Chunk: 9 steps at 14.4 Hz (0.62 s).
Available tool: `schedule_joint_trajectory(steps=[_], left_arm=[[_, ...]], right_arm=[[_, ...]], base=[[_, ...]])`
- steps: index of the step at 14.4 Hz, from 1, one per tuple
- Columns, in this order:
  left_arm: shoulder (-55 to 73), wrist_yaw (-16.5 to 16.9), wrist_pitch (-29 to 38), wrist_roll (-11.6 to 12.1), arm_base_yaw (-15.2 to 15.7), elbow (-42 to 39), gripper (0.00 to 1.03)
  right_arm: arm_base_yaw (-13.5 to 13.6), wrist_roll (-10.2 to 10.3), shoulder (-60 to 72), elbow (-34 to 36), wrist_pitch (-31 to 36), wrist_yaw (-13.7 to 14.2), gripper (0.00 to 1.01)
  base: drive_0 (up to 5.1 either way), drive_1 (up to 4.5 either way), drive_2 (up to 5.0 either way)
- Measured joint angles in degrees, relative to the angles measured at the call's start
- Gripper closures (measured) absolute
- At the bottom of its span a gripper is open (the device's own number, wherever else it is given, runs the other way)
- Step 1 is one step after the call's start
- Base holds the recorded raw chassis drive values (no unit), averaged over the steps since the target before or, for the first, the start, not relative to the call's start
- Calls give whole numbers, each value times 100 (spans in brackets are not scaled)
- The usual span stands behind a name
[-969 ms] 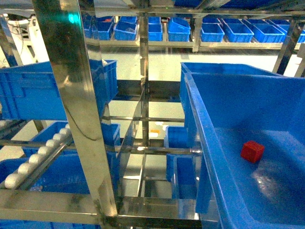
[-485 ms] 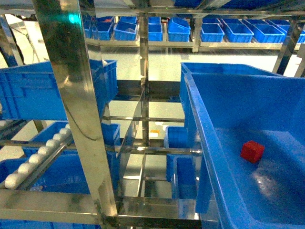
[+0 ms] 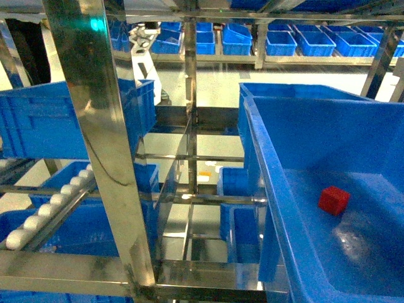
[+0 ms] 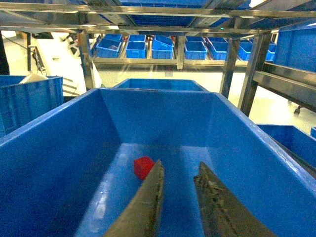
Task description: Place magnetic block on left shelf second layer
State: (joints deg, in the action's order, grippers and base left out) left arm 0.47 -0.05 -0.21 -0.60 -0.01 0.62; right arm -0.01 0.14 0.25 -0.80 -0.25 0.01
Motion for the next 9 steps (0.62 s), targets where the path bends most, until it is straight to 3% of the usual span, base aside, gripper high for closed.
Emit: schedule_joint_trajectory(steps=[6,7,9], left_arm=[[0,0,0,0,0,0,5],[0,0,0,0,0,0,5],[0,0,0,0,0,0,5]], right_arm=[[0,0,0,0,0,0,8],[0,2,0,0,0,0,1],[0,0,0,0,0,0,3]], base=[[0,0,0],[0,0,0],[0,0,0]])
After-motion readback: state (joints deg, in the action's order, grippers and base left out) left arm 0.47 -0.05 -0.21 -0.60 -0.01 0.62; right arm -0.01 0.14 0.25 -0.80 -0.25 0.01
